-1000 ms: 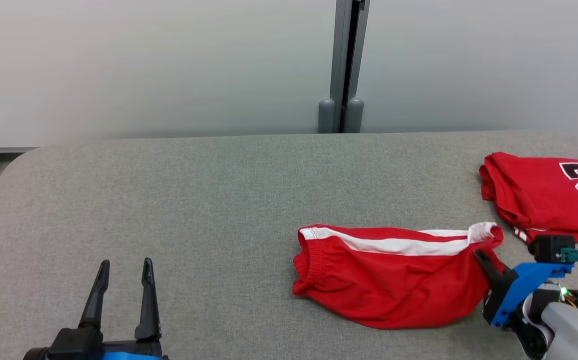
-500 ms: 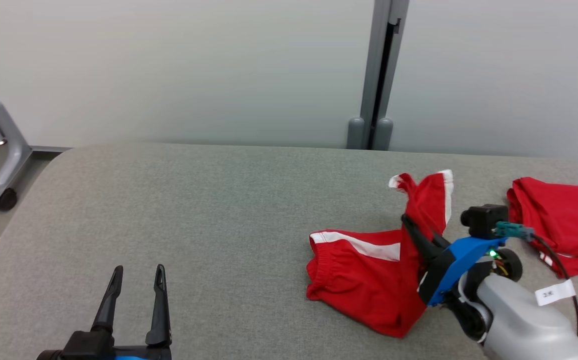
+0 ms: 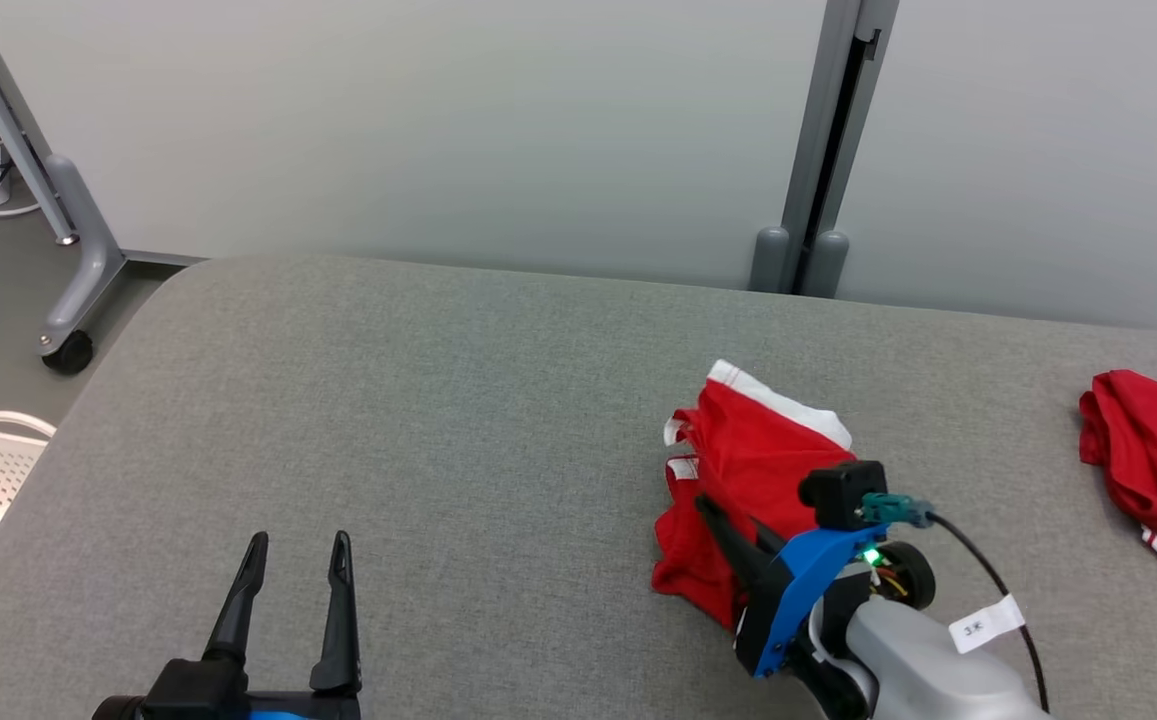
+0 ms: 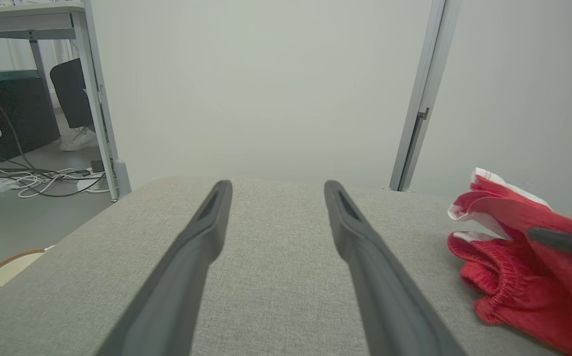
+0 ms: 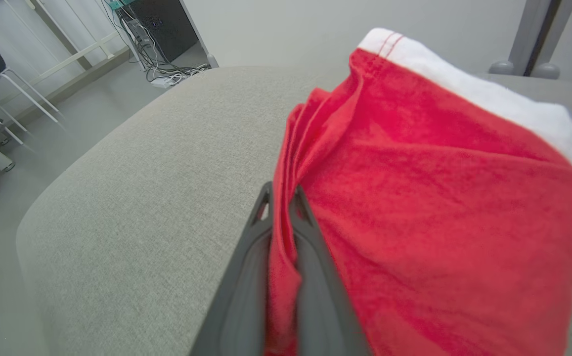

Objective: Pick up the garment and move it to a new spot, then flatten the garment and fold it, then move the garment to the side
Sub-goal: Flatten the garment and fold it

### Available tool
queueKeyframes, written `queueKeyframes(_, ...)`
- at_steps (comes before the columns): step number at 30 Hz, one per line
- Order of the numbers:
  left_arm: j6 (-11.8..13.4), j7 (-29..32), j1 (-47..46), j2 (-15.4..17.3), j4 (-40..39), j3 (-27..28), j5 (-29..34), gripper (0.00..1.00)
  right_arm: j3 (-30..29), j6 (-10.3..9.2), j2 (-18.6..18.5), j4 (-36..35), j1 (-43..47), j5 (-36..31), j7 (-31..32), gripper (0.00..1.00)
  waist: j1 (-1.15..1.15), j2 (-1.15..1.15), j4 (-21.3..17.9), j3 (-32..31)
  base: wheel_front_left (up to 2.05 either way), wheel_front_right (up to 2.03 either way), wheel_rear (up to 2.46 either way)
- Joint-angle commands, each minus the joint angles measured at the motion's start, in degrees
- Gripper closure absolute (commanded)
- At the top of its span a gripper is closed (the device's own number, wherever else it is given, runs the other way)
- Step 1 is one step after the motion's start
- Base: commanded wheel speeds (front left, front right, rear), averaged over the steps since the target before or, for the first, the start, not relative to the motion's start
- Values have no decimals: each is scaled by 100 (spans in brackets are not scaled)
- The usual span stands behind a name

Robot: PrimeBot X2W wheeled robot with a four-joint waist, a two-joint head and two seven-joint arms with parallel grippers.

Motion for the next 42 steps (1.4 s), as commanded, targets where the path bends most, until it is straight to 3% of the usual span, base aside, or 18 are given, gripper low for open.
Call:
queueKeyframes(1,-19,-24,-101,-2,13,-34,-15,0,33,3,106,94,78,-60,-18,100,0,0,48,28,0,0,0)
queueKeyframes(7,-21,-24,-164,-2,37,-113,-39,0,197,3,310,355,122,-175,-26,99,0,0,121,75,0,0,0)
queueKeyframes(8,-19,-24,-160,-2,42,-116,-41,0,216,3,333,358,131,-196,-30,25,0,0,115,78,0,0,0)
queueKeyframes(9,-14,-24,-159,-2,46,-115,-44,0,226,3,357,326,152,-193,-35,0,0,0,105,79,0,0,0)
queueKeyframes(13,9,-24,-137,-2,56,-81,-52,0,89,2,205,-13,205,-346,-41,0,0,0,9,71,0,0,0)
queueKeyframes(19,52,-24,-97,-3,15,-63,-48,0,-934,3,-307,-1036,700,-1058,-40,0,0,0,-270,41,0,0,0)
queueKeyframes(20,60,-24,-87,-4,5,-65,-44,0,-1402,2,-463,-1367,963,-1394,-39,0,0,0,-396,37,0,0,0)
queueKeyframes(24,79,-24,-111,-1,22,-64,-26,0,-2383,3,-604,-2044,1541,-2045,-40,0,0,0,-637,30,0,0,0)
queueKeyframes(28,108,-24,-137,-1,87,-30,-8,0,-3234,2,-582,-2615,2083,-2590,-40,0,0,0,-865,25,0,0,0)
queueKeyframes(42,164,-24,-54,4,269,150,166,0,-4706,2,-108,-3836,3356,-3671,-41,0,0,0,-1275,-38,0,0,0)
